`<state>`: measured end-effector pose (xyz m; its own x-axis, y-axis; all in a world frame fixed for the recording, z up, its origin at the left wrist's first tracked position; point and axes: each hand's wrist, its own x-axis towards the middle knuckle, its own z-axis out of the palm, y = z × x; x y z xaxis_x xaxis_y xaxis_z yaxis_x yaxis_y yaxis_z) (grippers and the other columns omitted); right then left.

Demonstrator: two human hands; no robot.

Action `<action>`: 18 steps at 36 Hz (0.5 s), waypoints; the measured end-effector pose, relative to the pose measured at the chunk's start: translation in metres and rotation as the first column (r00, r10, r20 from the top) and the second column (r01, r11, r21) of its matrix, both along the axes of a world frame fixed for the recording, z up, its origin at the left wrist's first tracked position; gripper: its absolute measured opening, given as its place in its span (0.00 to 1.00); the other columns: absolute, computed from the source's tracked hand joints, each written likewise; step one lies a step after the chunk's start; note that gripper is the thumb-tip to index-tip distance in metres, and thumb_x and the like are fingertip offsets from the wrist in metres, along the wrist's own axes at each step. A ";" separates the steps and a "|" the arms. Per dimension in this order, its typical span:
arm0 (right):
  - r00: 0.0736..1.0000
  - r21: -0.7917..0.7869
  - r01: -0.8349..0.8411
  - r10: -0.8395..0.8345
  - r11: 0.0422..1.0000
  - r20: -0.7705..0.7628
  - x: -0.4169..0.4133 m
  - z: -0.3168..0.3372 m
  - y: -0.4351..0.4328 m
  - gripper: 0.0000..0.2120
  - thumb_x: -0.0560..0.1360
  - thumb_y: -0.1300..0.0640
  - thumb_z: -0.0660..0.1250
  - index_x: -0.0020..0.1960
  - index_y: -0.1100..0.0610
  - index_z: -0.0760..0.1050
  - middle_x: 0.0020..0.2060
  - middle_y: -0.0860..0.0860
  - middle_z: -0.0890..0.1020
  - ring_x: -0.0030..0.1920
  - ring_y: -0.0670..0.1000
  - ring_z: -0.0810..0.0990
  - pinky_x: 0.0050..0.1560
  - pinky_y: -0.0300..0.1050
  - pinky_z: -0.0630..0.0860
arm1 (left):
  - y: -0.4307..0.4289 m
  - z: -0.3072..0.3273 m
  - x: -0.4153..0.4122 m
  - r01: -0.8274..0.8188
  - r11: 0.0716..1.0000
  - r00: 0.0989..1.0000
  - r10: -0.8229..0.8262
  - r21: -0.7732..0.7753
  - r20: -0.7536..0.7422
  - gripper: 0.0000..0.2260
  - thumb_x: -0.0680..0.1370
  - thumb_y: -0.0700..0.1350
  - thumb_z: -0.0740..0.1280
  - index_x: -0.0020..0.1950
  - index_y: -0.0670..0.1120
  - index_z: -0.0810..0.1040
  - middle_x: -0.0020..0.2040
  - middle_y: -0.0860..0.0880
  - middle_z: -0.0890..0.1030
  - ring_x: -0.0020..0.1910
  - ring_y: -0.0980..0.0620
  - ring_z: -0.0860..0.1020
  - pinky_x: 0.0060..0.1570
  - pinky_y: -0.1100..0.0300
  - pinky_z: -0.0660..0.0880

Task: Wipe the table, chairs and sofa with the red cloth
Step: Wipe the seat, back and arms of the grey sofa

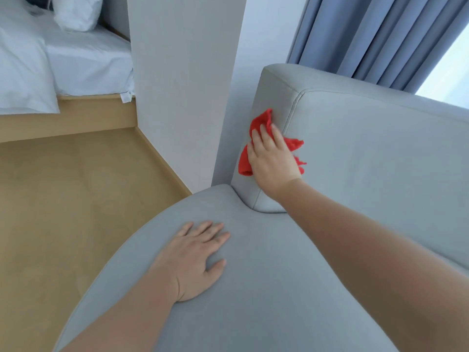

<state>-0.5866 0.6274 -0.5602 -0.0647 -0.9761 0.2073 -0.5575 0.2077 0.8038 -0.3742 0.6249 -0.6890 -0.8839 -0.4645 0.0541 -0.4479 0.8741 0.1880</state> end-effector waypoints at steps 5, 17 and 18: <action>0.995 0.214 0.067 -0.080 0.975 0.053 0.007 -0.068 -0.024 0.26 0.81 0.54 0.47 0.75 0.64 0.59 0.75 0.64 0.57 0.75 0.65 0.52 0.74 0.61 0.38 | -0.001 -0.002 0.001 0.001 1.000 1.000 -0.001 0.008 -0.005 0.33 0.72 0.63 0.38 0.77 0.58 0.50 0.78 0.58 0.47 0.77 0.56 0.46 0.70 0.55 0.36; 0.975 -0.043 0.191 -0.195 0.981 -0.105 0.018 0.070 -0.059 0.21 0.78 0.46 0.55 0.66 0.52 0.75 0.72 0.63 0.65 0.74 0.65 0.55 0.74 0.63 0.36 | -0.002 -0.004 -0.001 -0.004 1.000 1.000 0.004 0.004 -0.005 0.33 0.72 0.63 0.36 0.78 0.58 0.46 0.78 0.58 0.44 0.76 0.57 0.41 0.72 0.55 0.35; 0.974 -0.061 0.204 -0.209 0.977 -0.091 0.018 0.078 -0.061 0.21 0.79 0.46 0.55 0.65 0.53 0.75 0.72 0.63 0.65 0.74 0.65 0.55 0.74 0.62 0.36 | -0.002 -0.004 -0.001 -0.005 1.000 1.000 0.005 0.002 0.003 0.33 0.72 0.63 0.36 0.78 0.58 0.46 0.78 0.58 0.44 0.76 0.58 0.41 0.72 0.55 0.35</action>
<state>-0.5687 0.5668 -0.4826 -0.2408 -0.9318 0.2715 -0.4184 0.3520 0.8373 -0.3749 0.6229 -0.6931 -0.8816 -0.4692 0.0508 -0.4529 0.8714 0.1886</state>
